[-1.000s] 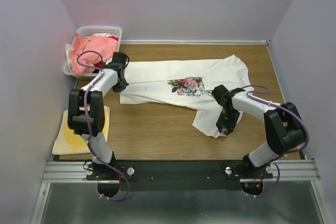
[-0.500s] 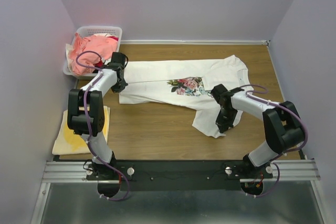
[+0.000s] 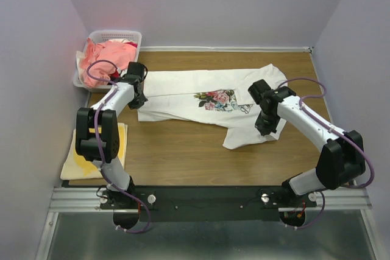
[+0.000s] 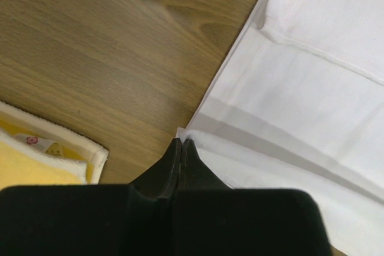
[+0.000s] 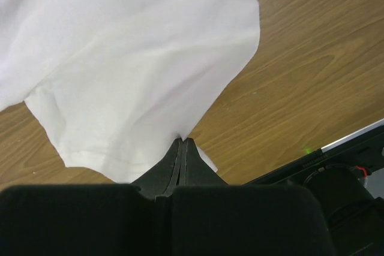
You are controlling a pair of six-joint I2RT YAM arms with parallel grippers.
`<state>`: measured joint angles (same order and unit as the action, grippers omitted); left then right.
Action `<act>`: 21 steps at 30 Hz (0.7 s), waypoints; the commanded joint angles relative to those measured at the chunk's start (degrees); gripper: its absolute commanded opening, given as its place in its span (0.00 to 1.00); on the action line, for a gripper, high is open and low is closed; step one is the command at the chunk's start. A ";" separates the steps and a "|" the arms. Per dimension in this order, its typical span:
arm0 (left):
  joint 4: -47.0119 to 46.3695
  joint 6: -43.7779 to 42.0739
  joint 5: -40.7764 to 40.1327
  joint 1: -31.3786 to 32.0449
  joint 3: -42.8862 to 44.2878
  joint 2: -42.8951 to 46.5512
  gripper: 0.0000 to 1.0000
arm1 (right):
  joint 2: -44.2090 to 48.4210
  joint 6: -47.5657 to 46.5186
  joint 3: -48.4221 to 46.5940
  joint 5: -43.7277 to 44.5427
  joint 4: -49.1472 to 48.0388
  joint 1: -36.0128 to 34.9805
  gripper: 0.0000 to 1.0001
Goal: Fold and stack the t-shirts
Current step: Fold the tshirt
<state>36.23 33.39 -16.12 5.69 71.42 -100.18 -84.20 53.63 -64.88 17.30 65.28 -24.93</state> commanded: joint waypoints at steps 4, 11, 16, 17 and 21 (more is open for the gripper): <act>0.60 -1.48 1.79 0.02 -4.26 5.08 0.00 | 0.00 2.45 -4.01 8.53 4.33 -0.39 0.01; 3.84 -3.15 -0.39 5.28 -5.06 7.81 0.00 | -1.75 1.22 -9.20 14.68 4.33 -0.12 0.01; 7.36 -0.44 -2.43 11.78 -5.06 9.04 0.00 | -3.77 -0.19 -11.40 16.27 3.63 0.23 0.01; 7.80 0.01 -1.82 12.23 -5.50 10.00 0.00 | -3.86 -0.36 -11.58 16.62 3.63 0.40 0.01; 9.21 2.55 0.04 13.55 -9.44 13.51 0.00 | -2.99 -1.15 -11.50 17.42 3.63 1.11 0.01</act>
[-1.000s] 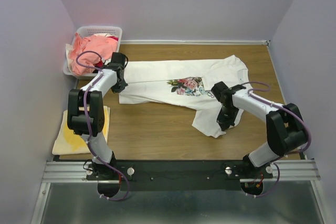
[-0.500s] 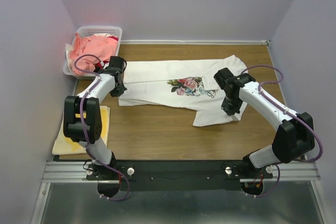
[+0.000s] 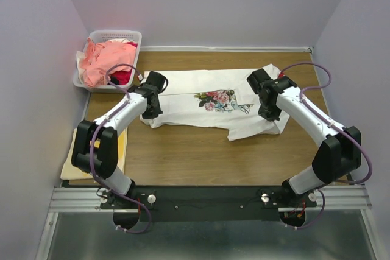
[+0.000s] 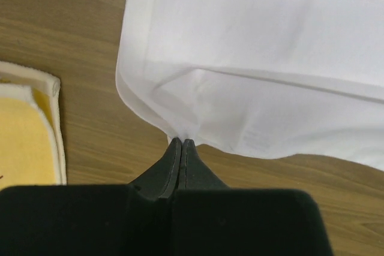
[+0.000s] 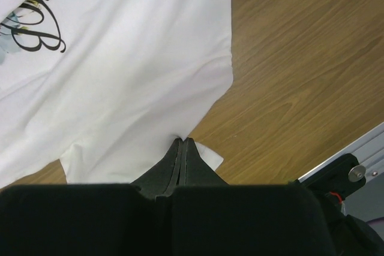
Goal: Fold and stack the t-shirts
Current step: Fold the tshirt
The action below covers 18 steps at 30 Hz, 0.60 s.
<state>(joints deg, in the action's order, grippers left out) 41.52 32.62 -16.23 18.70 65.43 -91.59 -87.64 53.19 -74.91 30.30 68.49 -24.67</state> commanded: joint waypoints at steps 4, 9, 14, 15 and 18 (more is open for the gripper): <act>7.60 6.48 -2.31 0.64 -5.05 8.35 0.00 | 2.38 -0.72 -0.59 5.20 0.59 1.72 0.01; 10.60 11.05 -6.27 0.64 -4.61 12.22 0.00 | 4.05 -0.98 -0.23 6.78 0.86 3.30 0.01; 11.13 13.26 -8.99 0.37 -2.77 11.79 0.00 | 4.05 -2.21 -1.02 8.71 0.77 5.24 0.01; 11.22 13.78 -9.34 0.20 -1.98 11.44 0.00 | 3.96 -2.82 -1.46 9.41 0.68 6.02 0.01; 10.78 14.49 -10.05 -0.59 -0.75 11.35 0.00 | 3.70 -3.96 -2.69 9.95 -0.37 7.87 0.01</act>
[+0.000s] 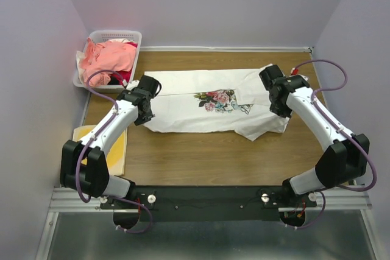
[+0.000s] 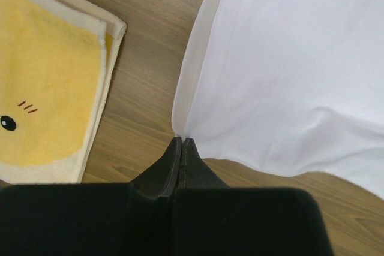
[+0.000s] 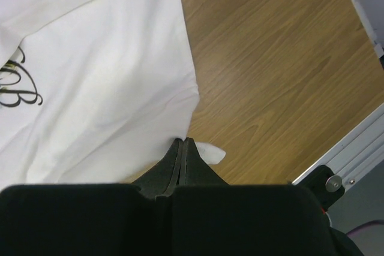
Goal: Fold and stack the t-shirts
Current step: Fold the tshirt
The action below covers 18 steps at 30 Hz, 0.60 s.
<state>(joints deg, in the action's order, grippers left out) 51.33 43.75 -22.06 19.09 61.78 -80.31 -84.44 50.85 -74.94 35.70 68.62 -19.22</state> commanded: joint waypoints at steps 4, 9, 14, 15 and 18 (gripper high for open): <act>0.70 3.63 -4.57 -1.86 3.61 -0.46 0.00 | 0.25 -3.30 -4.42 4.99 -2.69 4.63 0.01; -0.18 3.19 -4.57 -2.92 3.87 -1.69 0.00 | -0.98 -6.11 -6.45 5.08 -4.72 7.53 0.01; -2.28 2.05 -4.48 -4.32 4.93 -3.71 0.00 | -2.74 -7.69 -7.07 4.29 -8.06 9.20 0.01; -3.42 1.70 -4.48 -4.59 5.97 -5.02 0.00 | -3.18 -7.96 -7.15 3.76 -8.59 9.73 0.01; -4.65 0.82 -4.57 -5.38 8.70 -8.26 0.00 | -5.29 -8.66 -7.33 2.71 -11.13 10.52 0.01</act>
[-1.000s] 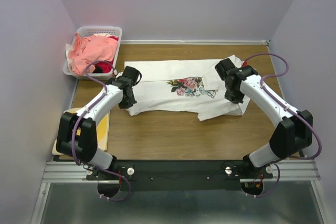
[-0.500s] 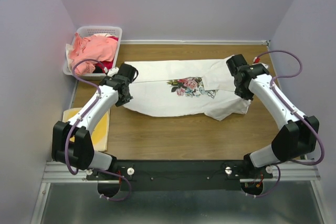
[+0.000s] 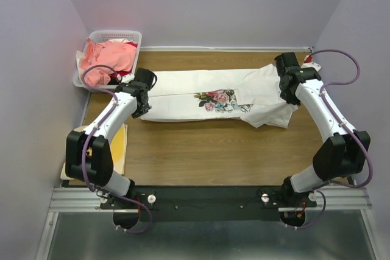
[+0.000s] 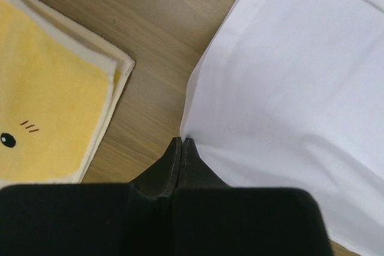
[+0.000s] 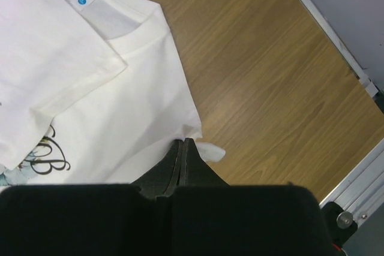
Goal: Fold and stack the t-shirts
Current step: Fold the tshirt
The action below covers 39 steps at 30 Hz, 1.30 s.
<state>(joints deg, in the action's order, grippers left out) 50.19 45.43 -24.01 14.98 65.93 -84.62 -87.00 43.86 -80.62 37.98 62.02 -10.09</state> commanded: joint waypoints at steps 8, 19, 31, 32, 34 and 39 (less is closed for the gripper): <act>-6.16 -3.07 -3.06 -2.68 11.23 -13.37 0.00 | -10.28 -2.90 -4.81 -2.29 -10.33 3.05 0.01; -7.92 -3.86 -4.55 -4.43 17.38 -21.72 0.00 | -20.56 -5.27 -12.27 -4.75 -14.29 4.11 0.01; -6.95 -5.17 -4.55 -6.55 26.00 -29.90 0.00 | -28.92 -6.85 -19.84 -7.48 -15.17 5.87 0.01; -7.04 -5.35 -4.55 -6.55 26.26 -30.25 0.00 | -29.36 -7.03 -20.62 -7.65 -15.09 5.78 0.01; -7.04 -5.61 -4.47 -6.72 27.31 -31.48 0.00 | -30.86 -7.47 -21.68 -8.09 -15.09 5.87 0.01; -7.83 -7.63 -3.59 -7.34 31.09 -35.42 0.02 | -34.11 -8.35 -25.28 -9.94 -15.26 5.96 0.01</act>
<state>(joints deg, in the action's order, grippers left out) 42.92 39.90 -25.91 8.73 93.36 -116.64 -117.73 36.95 -101.91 30.02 47.53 -4.64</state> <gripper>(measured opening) 0.010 0.012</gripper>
